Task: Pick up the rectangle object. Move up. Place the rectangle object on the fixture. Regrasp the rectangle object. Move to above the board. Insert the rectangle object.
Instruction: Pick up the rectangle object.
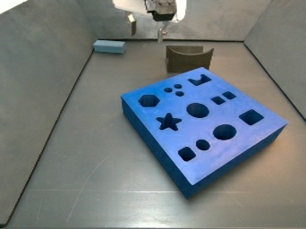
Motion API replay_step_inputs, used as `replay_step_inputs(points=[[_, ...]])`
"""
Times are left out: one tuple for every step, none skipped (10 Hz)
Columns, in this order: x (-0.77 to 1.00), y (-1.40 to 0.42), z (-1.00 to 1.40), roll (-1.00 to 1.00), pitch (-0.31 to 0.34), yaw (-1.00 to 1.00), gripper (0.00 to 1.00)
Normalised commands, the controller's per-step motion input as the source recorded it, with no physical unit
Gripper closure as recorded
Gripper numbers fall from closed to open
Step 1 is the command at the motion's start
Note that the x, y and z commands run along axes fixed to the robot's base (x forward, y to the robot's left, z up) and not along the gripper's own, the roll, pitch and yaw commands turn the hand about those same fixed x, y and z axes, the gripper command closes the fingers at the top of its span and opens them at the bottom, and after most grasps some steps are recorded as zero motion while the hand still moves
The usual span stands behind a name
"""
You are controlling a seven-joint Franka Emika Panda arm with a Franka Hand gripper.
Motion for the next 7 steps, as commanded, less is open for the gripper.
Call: replay_step_inputs(points=[[-0.75, 0.34, 0.07, -0.31, -0.377, -0.21, 0.0], [-0.73, 0.49, 0.05, -0.38, -0.297, -0.07, 0.0], [-0.82, 0.44, 0.0, -0.18, -0.251, -0.13, 0.0], [-0.51, 0.11, 0.0, 0.0, -0.163, -0.21, 0.0], [-0.2, 0.03, 0.0, 0.0, -0.006, -0.05, 0.0], [-0.02, 0.0, 0.0, 0.0, 0.0, 0.0, 0.0], [-0.09, 0.0, 0.0, 0.0, -0.174, -0.76, 0.0]])
